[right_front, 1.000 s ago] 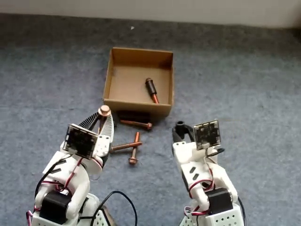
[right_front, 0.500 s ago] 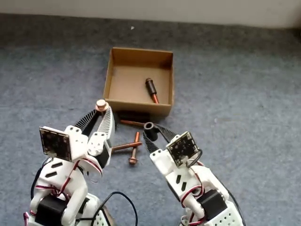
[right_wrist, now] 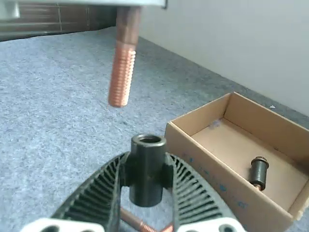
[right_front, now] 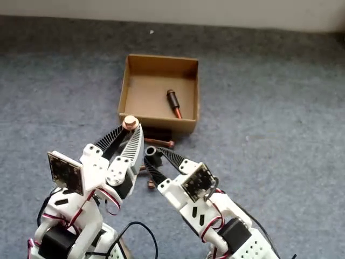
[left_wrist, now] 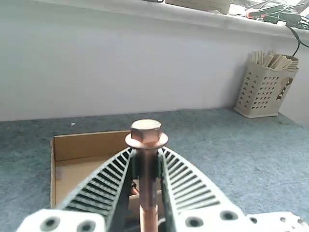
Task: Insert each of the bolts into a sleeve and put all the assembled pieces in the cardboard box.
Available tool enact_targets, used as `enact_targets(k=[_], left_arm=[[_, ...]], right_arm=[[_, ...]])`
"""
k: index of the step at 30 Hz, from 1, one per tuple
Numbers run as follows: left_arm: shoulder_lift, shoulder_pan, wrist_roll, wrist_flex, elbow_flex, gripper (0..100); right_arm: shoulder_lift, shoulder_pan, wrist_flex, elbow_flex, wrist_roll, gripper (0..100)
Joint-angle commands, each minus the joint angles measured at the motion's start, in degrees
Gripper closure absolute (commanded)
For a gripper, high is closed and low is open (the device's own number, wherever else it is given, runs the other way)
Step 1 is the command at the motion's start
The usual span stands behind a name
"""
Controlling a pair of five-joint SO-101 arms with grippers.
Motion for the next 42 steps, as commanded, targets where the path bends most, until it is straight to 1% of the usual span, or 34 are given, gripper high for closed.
enact_targets(k=[1, 5, 9, 27, 30, 35, 42], left_arm=[[-0.4, 1.9, 0.4, -1.6, -3.1, 99], [-0.4, 1.9, 0.4, -1.8, -1.8, 99], [-0.4, 2.0, 0.4, -4.3, -0.2, 99], [-0.5, 3.2, 0.4, -4.3, 1.9, 99], [-0.5, 3.1, 0.3, -4.2, 2.0, 99], [-0.5, 3.5, 0.0, -4.4, 4.0, 99], [-0.5, 3.5, 0.0, -4.2, 4.4, 99]], right_arm=[[-0.9, -0.7, -3.4, 0.9, 0.4, 99.2], [-0.9, -1.0, -3.4, 0.8, 0.4, 99.2], [-0.9, -4.0, -3.4, 0.8, 0.5, 99.2], [-0.9, -3.8, -3.2, 0.8, 0.5, 99.2], [-0.9, -3.1, -3.3, 0.8, 0.4, 99.2], [-0.9, 0.9, -3.4, 0.7, 0.1, 99.2], [-1.0, 1.2, -3.5, 0.7, 0.1, 99.2]])
